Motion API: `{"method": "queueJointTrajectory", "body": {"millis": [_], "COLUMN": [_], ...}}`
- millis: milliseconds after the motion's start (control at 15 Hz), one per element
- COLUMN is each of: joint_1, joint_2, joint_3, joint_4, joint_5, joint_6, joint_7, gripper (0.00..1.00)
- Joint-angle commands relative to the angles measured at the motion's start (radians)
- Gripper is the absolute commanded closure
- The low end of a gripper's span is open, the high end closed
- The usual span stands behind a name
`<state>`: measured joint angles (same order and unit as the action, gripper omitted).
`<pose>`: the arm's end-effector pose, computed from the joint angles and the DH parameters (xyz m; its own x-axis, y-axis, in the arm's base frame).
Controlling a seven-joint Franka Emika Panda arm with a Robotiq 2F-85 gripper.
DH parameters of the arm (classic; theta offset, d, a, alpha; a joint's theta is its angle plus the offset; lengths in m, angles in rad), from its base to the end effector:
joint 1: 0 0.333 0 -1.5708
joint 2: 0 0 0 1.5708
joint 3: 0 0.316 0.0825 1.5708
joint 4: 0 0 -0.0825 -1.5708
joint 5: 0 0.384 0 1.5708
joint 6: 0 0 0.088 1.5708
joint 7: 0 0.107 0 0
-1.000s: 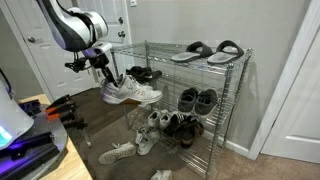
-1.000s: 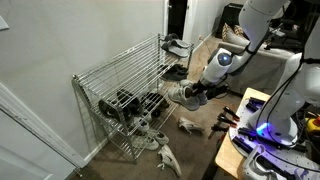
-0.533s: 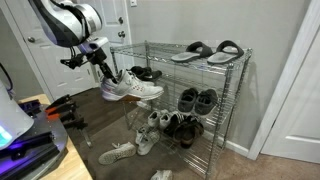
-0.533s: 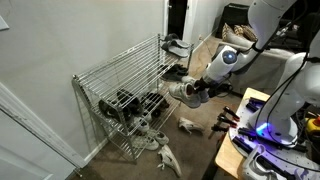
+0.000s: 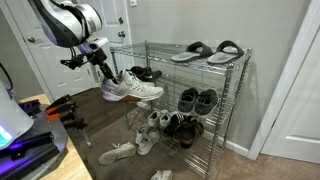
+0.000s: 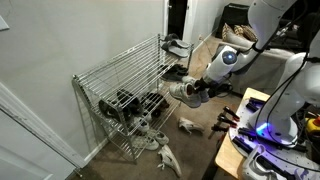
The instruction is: Remove the grey shoes from the middle rack and put them on the top rack
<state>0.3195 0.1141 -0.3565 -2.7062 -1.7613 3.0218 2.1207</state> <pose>0.3441 0.0554 0.1837 0.8531 -0.3634 0.3744 -0.3991 -0.9167 0.0196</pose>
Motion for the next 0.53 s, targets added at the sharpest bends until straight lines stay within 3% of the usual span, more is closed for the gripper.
{"method": "queueJointTrajectory", "body": {"millis": [0, 133, 200, 267, 333, 467], "joint_1": [0.014, 0.025, -0.099, -0.1, -0.111, -0.125], "joint_2": [-0.145, -0.229, -0.267, -0.303, -0.254, -0.329], "joint_3": [-0.014, -0.001, 0.146, 0.174, 0.219, 0.292], "joint_4": [-0.077, -0.121, -0.134, -0.145, -0.076, -0.078], "joint_5": [0.055, 0.126, 0.176, 0.225, 0.277, 0.391], "joint_6": [-0.141, -0.256, -0.321, -0.367, -0.392, -0.459], "joint_7": [-0.104, -0.206, -0.267, -0.321, -0.352, -0.453], "gripper": [0.95, 0.95, 0.95, 0.95, 0.95, 0.95]}}
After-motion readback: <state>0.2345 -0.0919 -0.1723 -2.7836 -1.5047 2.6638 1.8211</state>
